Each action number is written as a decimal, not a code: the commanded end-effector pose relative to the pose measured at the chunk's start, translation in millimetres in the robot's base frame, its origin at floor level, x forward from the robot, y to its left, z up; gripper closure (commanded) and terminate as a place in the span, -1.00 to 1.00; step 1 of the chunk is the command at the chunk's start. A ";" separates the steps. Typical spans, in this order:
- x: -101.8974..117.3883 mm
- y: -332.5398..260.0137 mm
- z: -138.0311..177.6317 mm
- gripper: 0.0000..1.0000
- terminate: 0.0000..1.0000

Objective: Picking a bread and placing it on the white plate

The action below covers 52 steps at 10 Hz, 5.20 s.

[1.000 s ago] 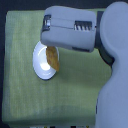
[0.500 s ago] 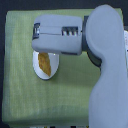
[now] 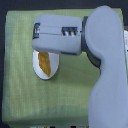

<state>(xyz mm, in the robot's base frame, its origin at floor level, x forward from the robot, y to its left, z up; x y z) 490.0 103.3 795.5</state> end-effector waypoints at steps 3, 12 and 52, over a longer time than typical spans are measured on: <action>3.9 -4.3 0.9 -1.00 -1.00; 26.7 -89.4 129.0 -1.00 -1.00; -19.3 -401.6 138.5 -1.00 -1.00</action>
<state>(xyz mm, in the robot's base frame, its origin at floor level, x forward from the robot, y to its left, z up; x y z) 464.2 -304.3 935.0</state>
